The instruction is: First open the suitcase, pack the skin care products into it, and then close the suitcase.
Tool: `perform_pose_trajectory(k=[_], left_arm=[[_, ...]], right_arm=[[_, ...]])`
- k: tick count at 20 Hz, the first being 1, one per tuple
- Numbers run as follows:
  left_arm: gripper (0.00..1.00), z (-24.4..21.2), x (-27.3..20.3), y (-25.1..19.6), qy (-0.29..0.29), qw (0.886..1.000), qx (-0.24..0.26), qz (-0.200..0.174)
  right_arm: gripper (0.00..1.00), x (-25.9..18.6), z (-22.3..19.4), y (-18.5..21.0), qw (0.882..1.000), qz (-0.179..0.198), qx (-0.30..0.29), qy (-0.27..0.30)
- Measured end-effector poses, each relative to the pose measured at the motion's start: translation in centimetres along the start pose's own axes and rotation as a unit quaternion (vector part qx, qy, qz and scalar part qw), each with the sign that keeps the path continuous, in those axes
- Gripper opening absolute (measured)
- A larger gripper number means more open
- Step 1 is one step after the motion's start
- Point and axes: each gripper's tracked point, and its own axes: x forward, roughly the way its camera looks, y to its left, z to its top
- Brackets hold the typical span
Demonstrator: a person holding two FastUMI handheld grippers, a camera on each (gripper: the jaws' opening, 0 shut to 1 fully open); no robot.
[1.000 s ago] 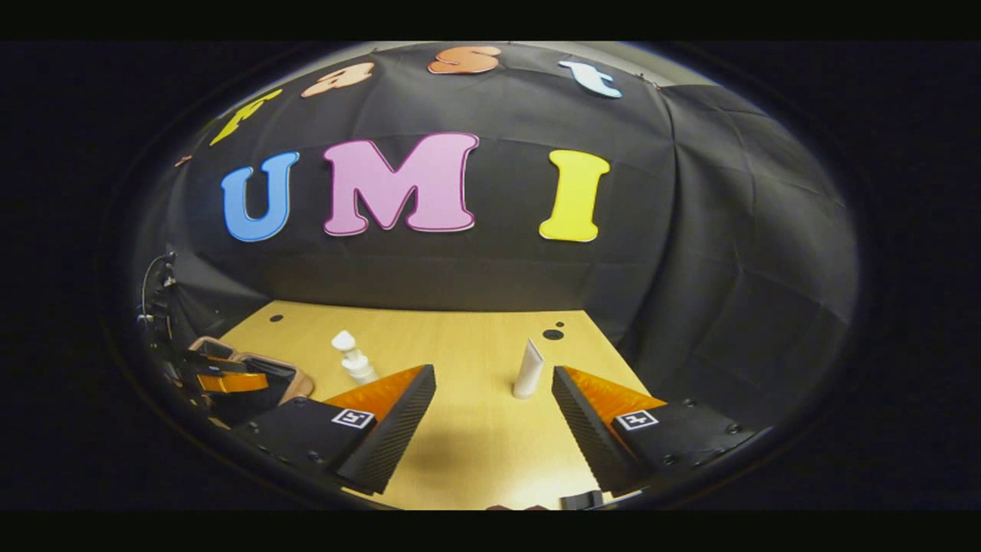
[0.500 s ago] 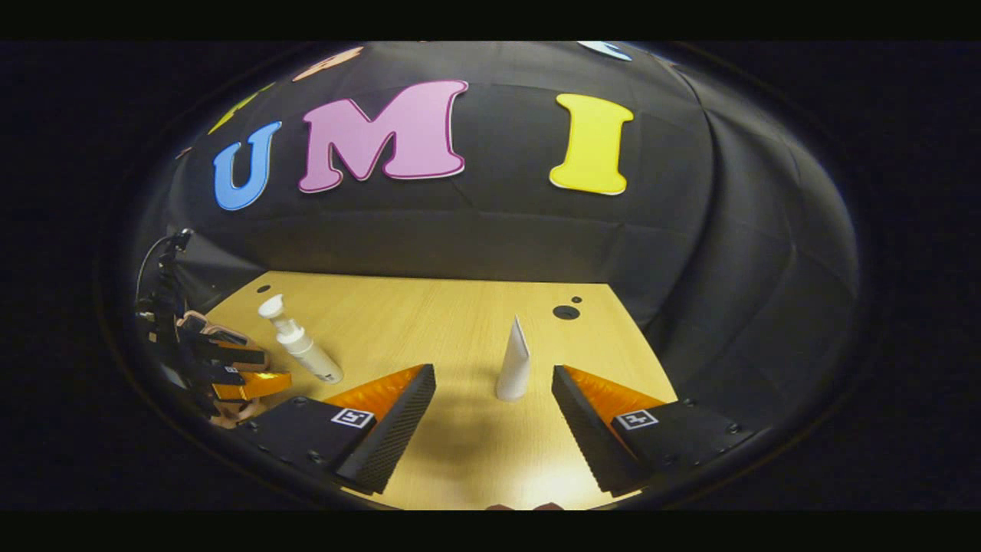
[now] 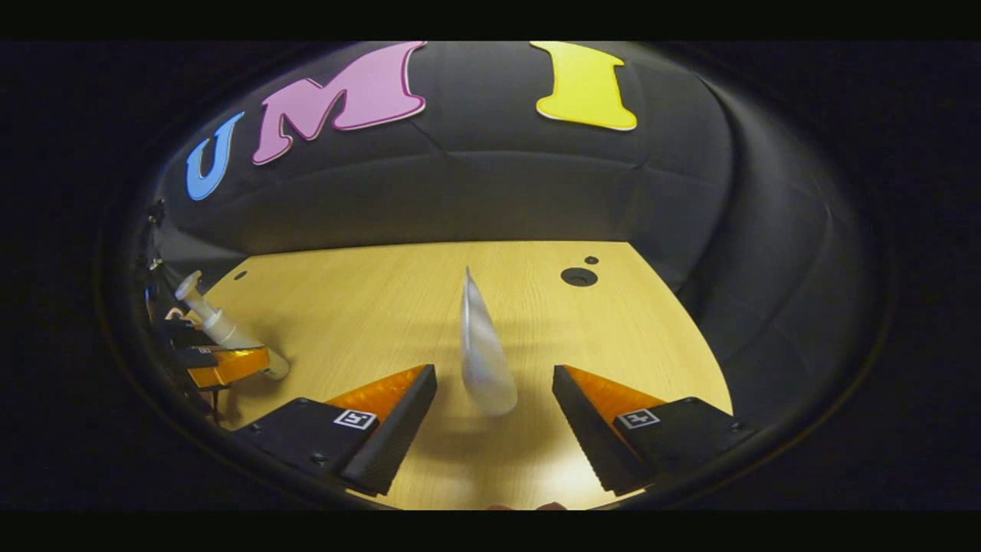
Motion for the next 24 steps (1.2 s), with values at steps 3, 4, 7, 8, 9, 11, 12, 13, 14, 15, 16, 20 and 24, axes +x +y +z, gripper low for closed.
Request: perform_pose_trajectory(k=[3,4,7,8,9,11,12,13,14,15,16,20,24], left_arm=[[0.64,-0.1,1.0,-0.3,0.017,1.0,-0.012,-0.005],[0.64,-0.3,1.0,-0.4,0.033,0.999,-0.027,-0.007],[0.57,-1.0,-0.1,-0.1,0.056,0.996,-0.061,-0.018],[0.57,-0.9,-0.5,0.1,0.061,0.996,-0.066,-0.021],[0.57,-1.0,-1.2,0.3,0.061,0.995,-0.071,-0.023],[0.57,-1.0,-3.6,0.9,0.059,0.995,-0.076,-0.033],[0.57,-1.0,-5.2,1.2,0.058,0.995,-0.073,-0.041],[0.57,-1.0,-6.8,1.6,0.057,0.995,-0.065,-0.047],[0.59,-1.0,-8.4,2.3,0.056,0.996,-0.052,-0.049],[0.56,-1.0,-10.0,3.0,0.054,0.997,-0.039,-0.05],[0.54,-1.2,-11.4,3.9,0.057,0.997,-0.031,-0.048],[0.57,-3.4,-18.0,8.8,0.084,0.995,-0.015,-0.053],[0.57,-9.2,-23.1,14.3,0.177,0.983,0.005,-0.056]], right_arm=[[0.74,0.0,-0.2,-0.2,0.999,0.004,0.02,0.026],[0.52,1.3,-1.1,-0.1,0.999,0.003,0.024,0.032],[0.43,0.3,-1.6,0.5,0.998,0.014,0.026,0.052],[0.43,-0.4,-1.6,0.7,0.998,0.013,0.021,0.05],[0.44,-1.2,-1.4,0.9,0.999,0.013,0.016,0.046],[0.39,-2.9,-0.7,1.7,0.999,0.015,0.011,0.036],[0.39,-3.9,-0.3,2.4,0.999,0.016,0.01,0.03],[0.44,-5.0,0.3,3.0,1.0,0.018,0.009,0.023],[0.43,-6.1,0.8,3.8,1.0,0.022,0.011,0.017],[0.43,-7.3,1.2,4.8,1.0,0.026,0.013,0.011],[0.43,-8.4,1.7,6.0,0.999,0.032,0.016,0.003],[0.43,-12.9,2.4,12.3,0.997,0.076,0.023,-0.023],[0.43,-16.0,2.0,18.6,0.991,0.126,0.017,-0.031]])
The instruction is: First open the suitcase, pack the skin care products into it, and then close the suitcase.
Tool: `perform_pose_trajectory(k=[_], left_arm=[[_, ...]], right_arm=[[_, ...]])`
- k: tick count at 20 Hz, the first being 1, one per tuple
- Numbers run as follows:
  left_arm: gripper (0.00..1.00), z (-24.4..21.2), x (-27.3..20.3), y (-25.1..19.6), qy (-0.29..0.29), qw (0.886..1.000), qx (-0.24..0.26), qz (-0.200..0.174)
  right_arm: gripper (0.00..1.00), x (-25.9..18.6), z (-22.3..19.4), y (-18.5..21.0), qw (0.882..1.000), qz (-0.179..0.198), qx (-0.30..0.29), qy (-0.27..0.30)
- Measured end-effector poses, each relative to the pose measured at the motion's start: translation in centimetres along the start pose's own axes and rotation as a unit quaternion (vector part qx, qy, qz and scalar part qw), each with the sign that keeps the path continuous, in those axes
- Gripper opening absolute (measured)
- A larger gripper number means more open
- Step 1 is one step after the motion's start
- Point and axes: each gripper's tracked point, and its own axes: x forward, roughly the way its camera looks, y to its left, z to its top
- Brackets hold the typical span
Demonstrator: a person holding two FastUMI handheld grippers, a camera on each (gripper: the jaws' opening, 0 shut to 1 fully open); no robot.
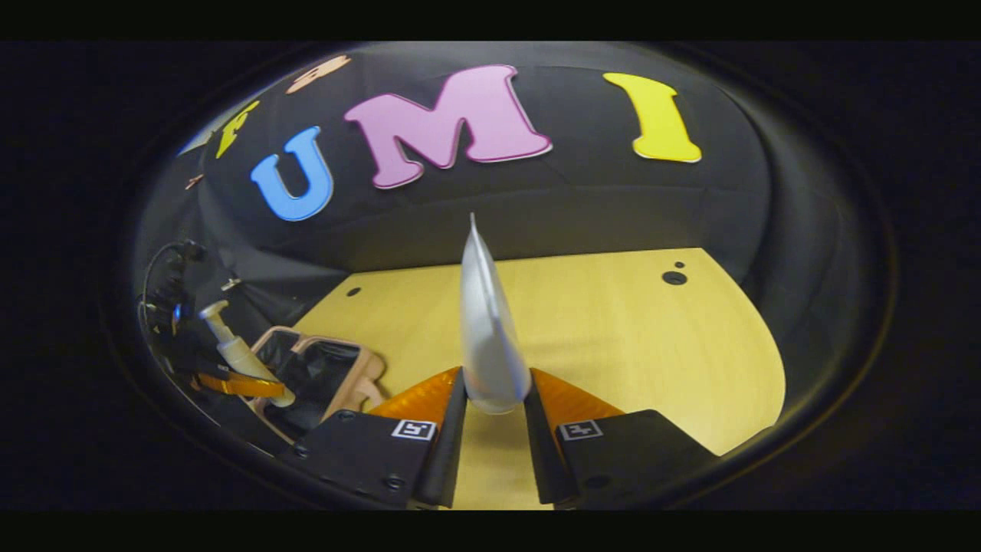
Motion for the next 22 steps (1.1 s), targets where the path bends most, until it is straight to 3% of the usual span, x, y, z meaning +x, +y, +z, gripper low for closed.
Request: perform_pose_trajectory(k=[5,8,11,15,22], left_arm=[[0.57,-8.3,1.3,6.7,0.119,0.992,0.002,0.032],[0.55,-10.7,2.9,8.1,0.19,0.98,-0.042,0.033],[0.58,-12.2,4.4,8.9,0.242,0.969,-0.041,0.036],[0.58,-12.8,7.0,9.4,0.275,0.96,-0.045,0.035],[0.63,-12.6,8.5,8.7,0.261,0.965,-0.031,0.0]], right_arm=[[0.43,-0.3,-1.5,5.5,0.999,0.033,-0.006,0.012],[0.43,-0.4,-3.2,8.1,0.998,0.052,-0.015,0.036],[0.43,-0.7,-5.2,9.7,0.996,0.059,-0.027,0.059],[0.43,-1.1,-7.0,11.2,0.993,0.069,-0.041,0.083],[0.43,-1.9,-9.2,13.2,0.989,0.076,-0.055,0.114]])
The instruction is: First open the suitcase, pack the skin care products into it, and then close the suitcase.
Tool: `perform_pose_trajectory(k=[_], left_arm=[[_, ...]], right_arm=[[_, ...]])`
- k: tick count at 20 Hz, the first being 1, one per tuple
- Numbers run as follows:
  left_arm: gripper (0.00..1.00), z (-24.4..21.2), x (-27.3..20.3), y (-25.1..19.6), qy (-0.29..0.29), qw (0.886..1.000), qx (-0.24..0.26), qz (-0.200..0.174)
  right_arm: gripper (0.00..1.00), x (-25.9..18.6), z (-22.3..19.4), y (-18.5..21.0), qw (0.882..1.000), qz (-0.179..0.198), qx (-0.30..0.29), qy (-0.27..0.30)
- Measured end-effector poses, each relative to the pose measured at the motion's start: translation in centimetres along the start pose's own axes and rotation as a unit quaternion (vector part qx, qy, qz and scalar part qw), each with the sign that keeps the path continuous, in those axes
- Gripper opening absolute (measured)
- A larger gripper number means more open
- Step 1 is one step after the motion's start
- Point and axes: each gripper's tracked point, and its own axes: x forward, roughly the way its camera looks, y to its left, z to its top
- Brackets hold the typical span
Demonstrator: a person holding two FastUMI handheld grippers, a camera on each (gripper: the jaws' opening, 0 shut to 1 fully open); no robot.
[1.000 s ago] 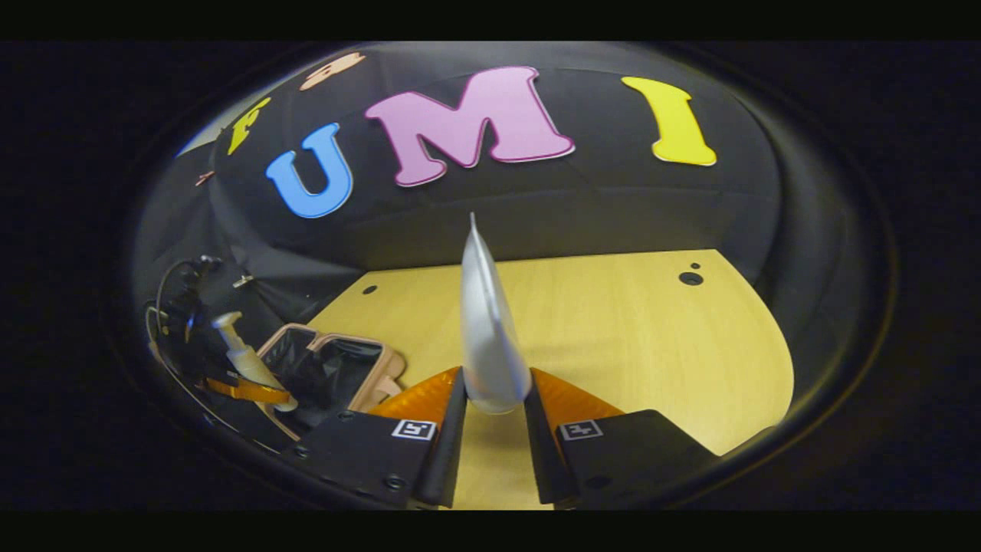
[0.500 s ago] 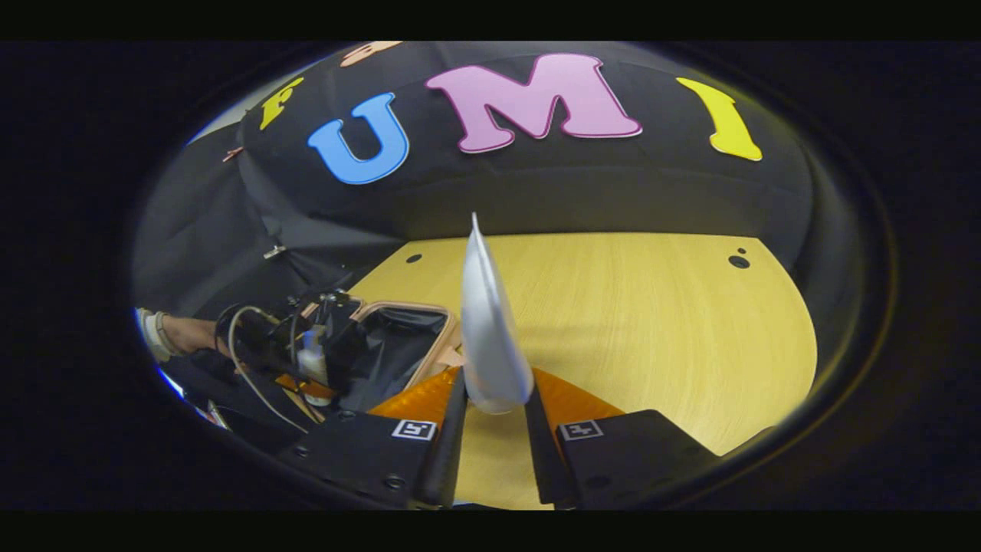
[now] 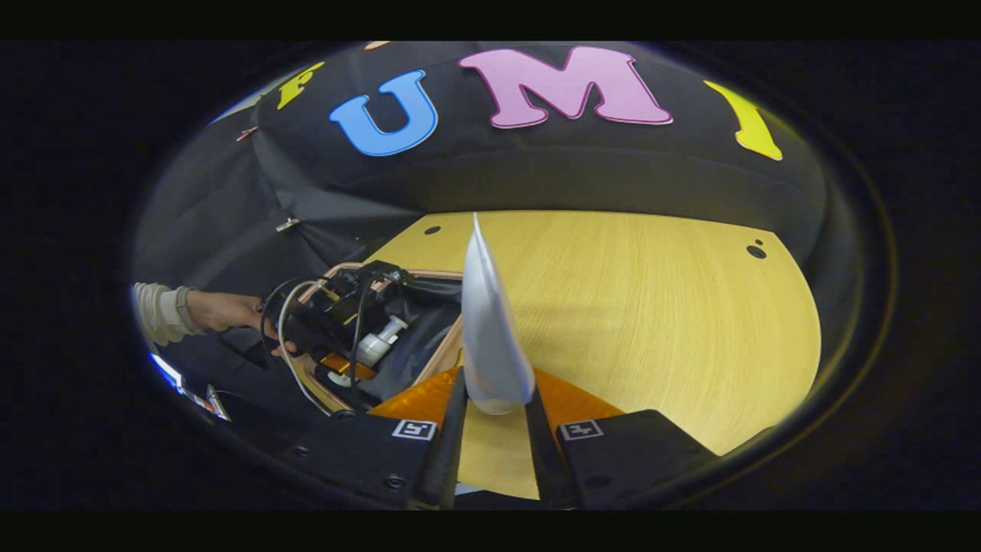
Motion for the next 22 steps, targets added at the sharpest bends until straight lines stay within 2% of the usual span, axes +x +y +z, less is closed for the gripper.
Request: perform_pose_trajectory(k=[1,3,4,6,8,10,12,15,16,18,19,22], left_arm=[[0.6,0.3,-0.5,0.1,-0.016,1.0,-0.002,-0.001],[0.7,1.1,-2.0,-0.2,-0.057,0.998,-0.01,-0.011],[0.8,1.4,-3.1,-0.1,-0.079,0.997,-0.007,-0.008],[0.87,1.9,-4.9,0.8,-0.124,0.992,0.003,0.002],[0.87,2.1,-6.6,1.2,-0.165,0.986,-0.005,-0.005],[0.87,1.7,-8.0,2.1,-0.195,0.98,-0.03,-0.019],[0.88,0.6,-9.1,4.5,-0.214,0.975,-0.061,-0.018],[0.88,-2.2,-9.4,9.6,-0.218,0.97,-0.108,0.002],[0.84,-3.3,-9.3,11.3,-0.217,0.968,-0.129,0.009],[0.91,-5.2,-9.6,14.1,-0.22,0.961,-0.169,0.007],[0.91,-6.2,-9.8,15.4,-0.226,0.956,-0.188,0.005],[0.91,-8.8,-10.7,18.1,-0.233,0.941,-0.245,0.007]], right_arm=[[0.43,0.2,-0.1,0.6,1.0,0.005,0.001,0.004],[0.43,0.6,-0.3,2.3,1.0,0.02,0.002,0.013],[0.43,0.9,-0.4,3.3,0.999,0.03,0.002,0.018],[0.43,1.0,-1.0,6.5,0.998,0.059,0.007,0.032],[0.43,2.4,-1.4,9.3,0.995,0.088,0.016,0.05],[0.43,3.9,-2.1,11.5,0.99,0.114,0.036,0.081],[0.43,5.9,-3.5,13.4,0.983,0.127,0.061,0.12],[0.43,10.2,-6.8,14.6,0.966,0.122,0.1,0.203],[0.43,11.0,-8.2,15.1,0.956,0.117,0.129,0.237],[0.44,12.7,-10.2,16.1,0.934,0.11,0.185,0.285],[0.43,13.3,-10.6,16.1,0.928,0.1,0.198,0.298],[0.43,14.1,-11.6,15.4,0.926,0.066,0.19,0.32]])
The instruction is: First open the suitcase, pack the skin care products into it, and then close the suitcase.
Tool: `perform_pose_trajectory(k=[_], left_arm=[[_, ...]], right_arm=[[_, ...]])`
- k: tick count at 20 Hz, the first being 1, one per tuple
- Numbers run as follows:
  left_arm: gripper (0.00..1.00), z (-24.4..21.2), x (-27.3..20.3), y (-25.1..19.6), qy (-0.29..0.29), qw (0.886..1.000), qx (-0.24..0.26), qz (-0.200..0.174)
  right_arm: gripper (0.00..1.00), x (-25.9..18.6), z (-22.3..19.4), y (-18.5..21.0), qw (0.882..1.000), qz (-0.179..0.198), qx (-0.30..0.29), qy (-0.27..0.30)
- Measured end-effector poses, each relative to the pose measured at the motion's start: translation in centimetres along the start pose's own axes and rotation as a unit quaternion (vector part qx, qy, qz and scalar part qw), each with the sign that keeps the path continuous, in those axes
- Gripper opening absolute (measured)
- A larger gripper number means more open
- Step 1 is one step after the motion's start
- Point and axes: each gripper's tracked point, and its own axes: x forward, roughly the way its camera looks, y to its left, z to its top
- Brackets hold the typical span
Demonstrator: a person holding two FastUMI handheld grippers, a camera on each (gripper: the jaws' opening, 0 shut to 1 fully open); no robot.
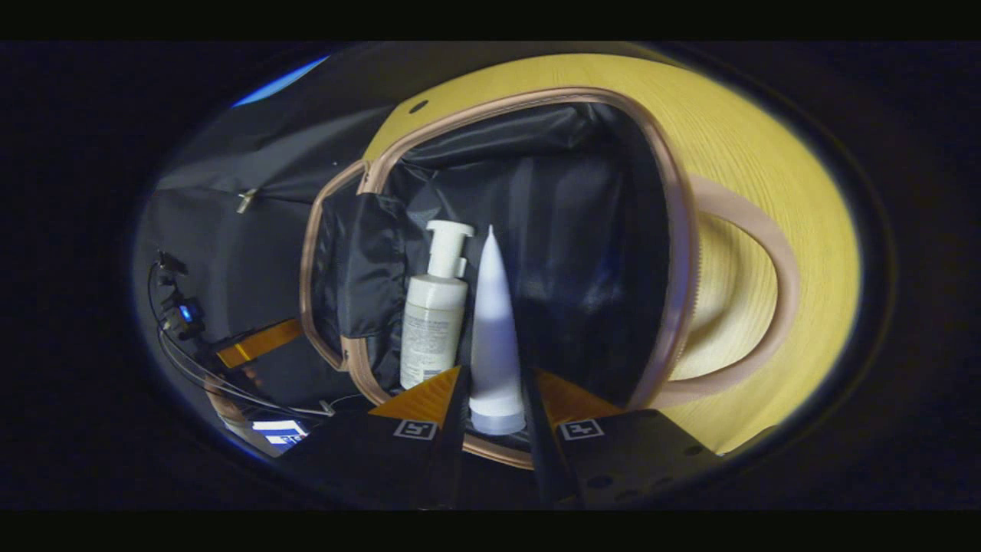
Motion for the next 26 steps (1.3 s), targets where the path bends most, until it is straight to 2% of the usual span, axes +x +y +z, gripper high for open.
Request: perform_pose_trajectory(k=[2,3,4,5,6,7,8,9,10,12,14,15,16,19,20,21,22,24,25,26], left_arm=[[0.91,-0.1,0.0,3.5,-0.007,0.998,-0.057,-0.002],[0.91,0.0,0.0,4.3,-0.008,0.998,-0.067,-0.003],[0.91,0.1,0.2,4.9,-0.01,0.997,-0.071,-0.001],[0.91,1.0,0.9,5.9,-0.015,0.997,-0.069,0.008],[0.91,1.5,1.6,6.2,-0.019,0.997,-0.069,0.013],[0.91,2.3,1.7,6.5,-0.024,0.997,-0.07,0.013],[0.91,2.8,1.4,6.4,-0.03,0.997,-0.072,0.011],[0.91,3.9,1.2,6.9,-0.042,0.996,-0.073,0.017],[0.91,5.8,1.4,8.1,-0.065,0.994,-0.075,0.034],[0.9,8.7,1.8,10.6,-0.093,0.991,-0.075,0.062],[0.9,10.2,2.6,11.9,-0.096,0.989,-0.07,0.085],[0.9,10.7,3.0,13.3,-0.089,0.988,-0.062,0.109],[0.9,11.3,3.5,14.4,-0.081,0.987,-0.052,0.13],[0.9,12.3,5.5,15.1,-0.048,0.988,-0.018,0.149],[0.9,12.6,6.3,15.3,-0.04,0.987,-0.015,0.154],[0.89,12.7,7.2,15.5,-0.03,0.988,-0.011,0.154],[0.89,12.4,8.1,15.5,-0.015,0.989,-0.003,0.149],[0.85,11.4,9.9,17.5,0.024,0.983,0.034,0.18],[0.82,11.2,11.0,17.3,0.031,0.985,0.029,0.168],[0.84,11.4,11.3,17.1,0.034,0.987,0.02,0.154]], right_arm=[[0.44,-0.2,0.3,0.1,1.0,-0.011,0.024,0.0],[0.36,-0.4,0.3,0.2,1.0,-0.012,0.028,0.001],[0.45,-0.9,0.3,0.8,0.999,-0.005,0.033,-0.001],[0.38,-1.6,0.3,1.9,0.999,0.012,0.039,-0.006],[0.55,-2.6,0.5,2.9,0.999,0.024,0.033,-0.02],[0.73,-3.5,0.5,2.8,0.999,0.019,0.022,-0.033],[0.81,-4.3,0.4,2.6,0.999,0.017,0.003,-0.048],[0.81,-5.4,0.4,2.3,0.998,0.013,-0.021,-0.066],[0.93,-6.2,0.5,2.1,0.995,0.005,-0.047,-0.087],[0.93,-7.8,0.0,1.3,0.989,-0.012,-0.091,-0.112],[0.93,-9.2,-0.4,1.0,0.986,-0.02,-0.107,-0.128],[1.0,-9.8,-0.3,1.0,0.985,-0.024,-0.108,-0.136],[0.93,-10.5,-0.2,1.3,0.983,-0.021,-0.108,-0.145],[0.93,-11.8,0.6,3.0,0.98,-0.007,-0.109,-0.166],[1.0,-11.9,0.7,3.3,0.979,-0.008,-0.113,-0.172],[0.93,-11.9,0.7,3.5,0.978,-0.009,-0.118,-0.174],[0.93,-11.9,0.5,3.6,0.977,-0.009,-0.121,-0.174],[0.93,-11.6,-0.1,3.9,0.977,-0.012,-0.125,-0.173],[0.93,-11.5,-0.4,3.9,0.977,-0.012,-0.128,-0.169],[0.93,-11.5,-0.6,3.7,0.977,-0.015,-0.129,-0.168]])
